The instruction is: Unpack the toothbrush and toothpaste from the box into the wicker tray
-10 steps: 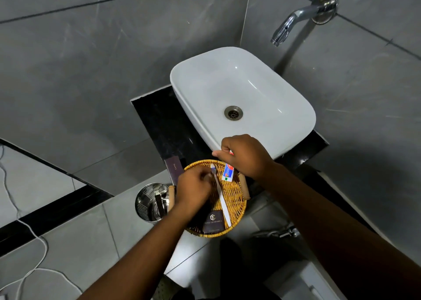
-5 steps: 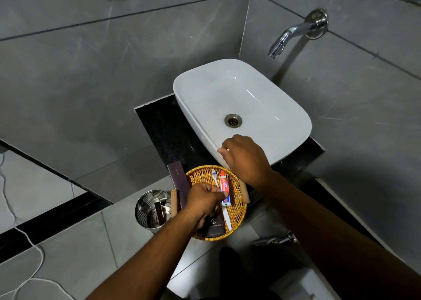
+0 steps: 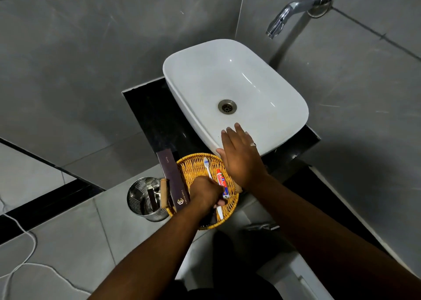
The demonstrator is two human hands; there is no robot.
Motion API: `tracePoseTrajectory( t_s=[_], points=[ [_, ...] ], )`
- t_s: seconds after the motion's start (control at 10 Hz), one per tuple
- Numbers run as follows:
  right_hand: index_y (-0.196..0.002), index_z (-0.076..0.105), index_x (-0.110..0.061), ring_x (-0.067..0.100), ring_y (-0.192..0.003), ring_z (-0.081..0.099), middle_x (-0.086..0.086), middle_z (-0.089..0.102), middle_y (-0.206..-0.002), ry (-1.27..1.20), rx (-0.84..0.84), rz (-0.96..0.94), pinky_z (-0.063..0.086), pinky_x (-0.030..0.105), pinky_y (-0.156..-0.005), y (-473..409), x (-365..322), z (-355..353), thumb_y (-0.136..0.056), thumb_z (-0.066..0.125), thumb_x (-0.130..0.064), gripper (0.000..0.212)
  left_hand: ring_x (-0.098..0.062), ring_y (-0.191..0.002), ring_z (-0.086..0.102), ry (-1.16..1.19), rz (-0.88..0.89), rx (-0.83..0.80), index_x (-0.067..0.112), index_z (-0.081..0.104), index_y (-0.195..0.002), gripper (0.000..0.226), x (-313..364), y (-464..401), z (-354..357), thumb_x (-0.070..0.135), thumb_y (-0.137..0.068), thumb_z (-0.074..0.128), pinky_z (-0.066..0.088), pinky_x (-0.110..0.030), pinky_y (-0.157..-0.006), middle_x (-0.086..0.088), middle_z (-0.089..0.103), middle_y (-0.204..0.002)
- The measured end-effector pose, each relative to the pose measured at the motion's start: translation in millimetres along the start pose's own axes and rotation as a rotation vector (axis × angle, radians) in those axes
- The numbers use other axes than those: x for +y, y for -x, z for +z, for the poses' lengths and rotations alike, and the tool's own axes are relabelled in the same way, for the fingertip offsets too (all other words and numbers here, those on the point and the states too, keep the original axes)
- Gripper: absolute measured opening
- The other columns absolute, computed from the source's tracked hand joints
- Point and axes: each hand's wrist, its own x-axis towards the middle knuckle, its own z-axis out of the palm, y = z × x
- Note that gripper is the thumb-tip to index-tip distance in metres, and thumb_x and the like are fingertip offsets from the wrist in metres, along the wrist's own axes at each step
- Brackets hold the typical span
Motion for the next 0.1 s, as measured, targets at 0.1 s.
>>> tracePoseTrajectory(
  t_s=[0.1],
  points=[
    [-0.13, 0.048, 0.002, 0.04, -0.136, 0.036, 0.023, 0.053, -0.136, 0.016, -0.008, 0.011, 0.035, 0.055, -0.108, -1.3, 1.7, 1.7, -0.098, 0.048, -0.032, 0.047, -0.015, -0.043, 0.066, -0.206, 0.081, -0.033, 0.002, 0.073, -0.071, 0.021, 5.8, -2.3, -3.5, 0.015, -0.085, 0.066, 0.05, -0.016, -0.044, -0.008, 0.067, -0.046]
  ],
)
